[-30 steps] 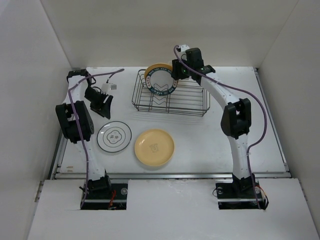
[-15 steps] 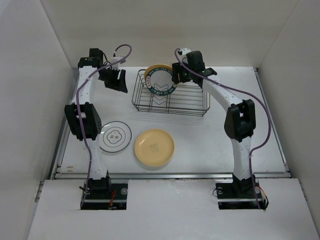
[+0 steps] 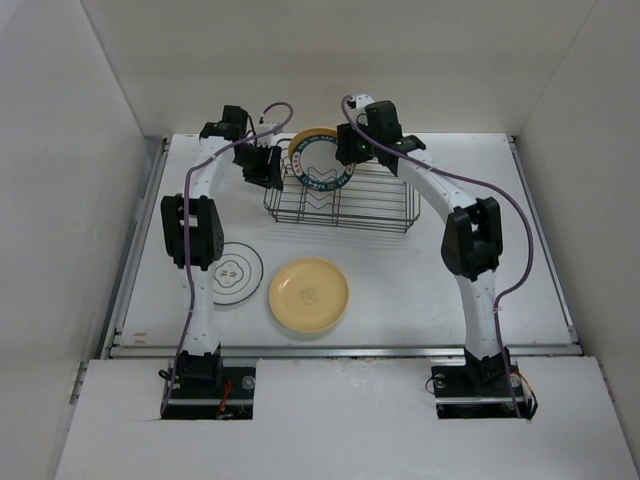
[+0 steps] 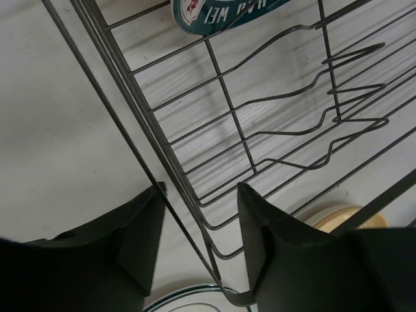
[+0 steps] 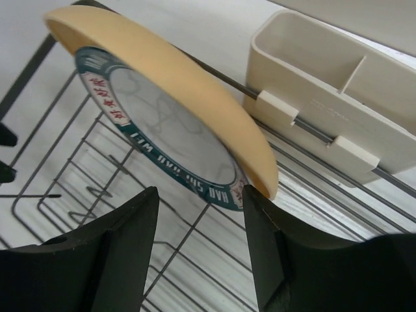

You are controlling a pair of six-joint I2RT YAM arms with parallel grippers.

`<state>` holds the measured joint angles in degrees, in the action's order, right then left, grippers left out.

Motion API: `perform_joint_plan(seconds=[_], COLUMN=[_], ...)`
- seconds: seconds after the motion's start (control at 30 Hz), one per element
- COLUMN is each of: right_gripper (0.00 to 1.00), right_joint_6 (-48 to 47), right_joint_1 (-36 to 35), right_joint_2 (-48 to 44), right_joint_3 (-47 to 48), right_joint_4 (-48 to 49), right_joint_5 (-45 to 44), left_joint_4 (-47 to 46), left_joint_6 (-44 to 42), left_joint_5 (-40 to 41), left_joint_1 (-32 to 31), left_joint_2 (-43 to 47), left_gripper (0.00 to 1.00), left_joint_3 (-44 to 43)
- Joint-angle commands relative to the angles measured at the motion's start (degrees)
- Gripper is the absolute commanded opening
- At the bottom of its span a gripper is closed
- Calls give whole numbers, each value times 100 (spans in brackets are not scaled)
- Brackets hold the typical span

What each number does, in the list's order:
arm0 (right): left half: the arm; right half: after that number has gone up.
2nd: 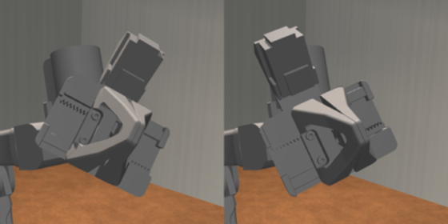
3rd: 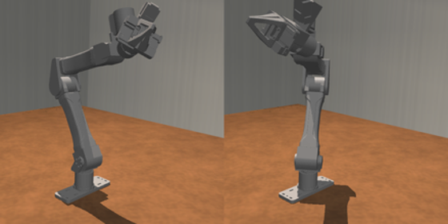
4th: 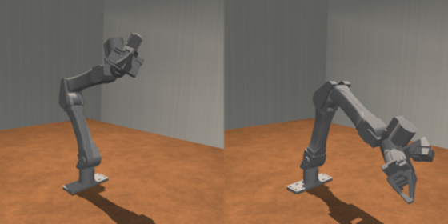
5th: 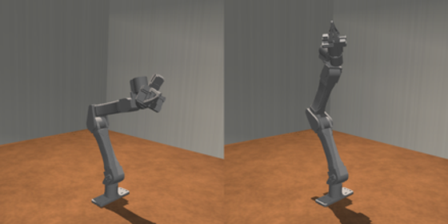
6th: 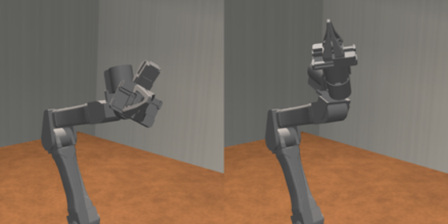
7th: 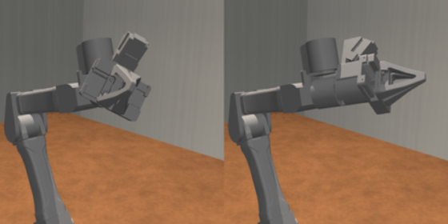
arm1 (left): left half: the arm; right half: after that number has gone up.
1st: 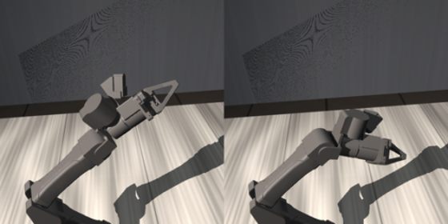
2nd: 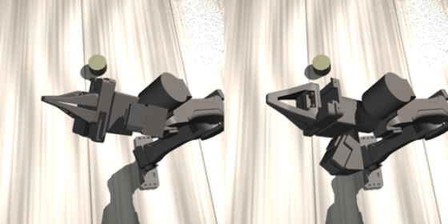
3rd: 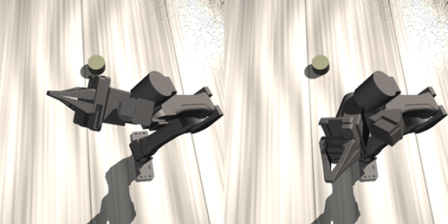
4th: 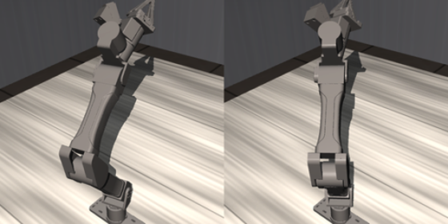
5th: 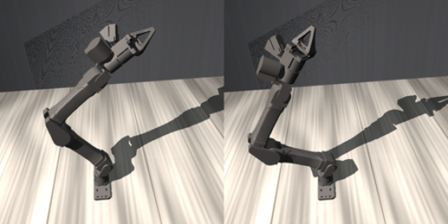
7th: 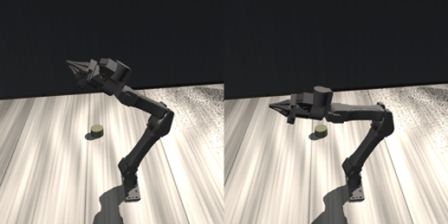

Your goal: Unload the plates from the dish rack

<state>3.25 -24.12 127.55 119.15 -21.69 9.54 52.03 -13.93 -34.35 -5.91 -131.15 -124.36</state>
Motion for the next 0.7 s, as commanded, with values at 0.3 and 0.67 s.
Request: perform_joint_plan(seconds=[0.3, 0.67], right_gripper=[55, 0], right_joint_6=[-350, -729], right_joint_1=[-40, -146], right_joint_2=[728, 342], right_joint_3=[890, 497], right_joint_4=[297, 438], right_joint_5=[-744, -348], left_joint_4=[324, -138], left_joint_6=[163, 1427], left_joint_5=[-160, -1117], left_joint_1=[55, 55], left_joint_2=[28, 81], left_gripper=[0, 0], left_joint_3=[-133, 350])
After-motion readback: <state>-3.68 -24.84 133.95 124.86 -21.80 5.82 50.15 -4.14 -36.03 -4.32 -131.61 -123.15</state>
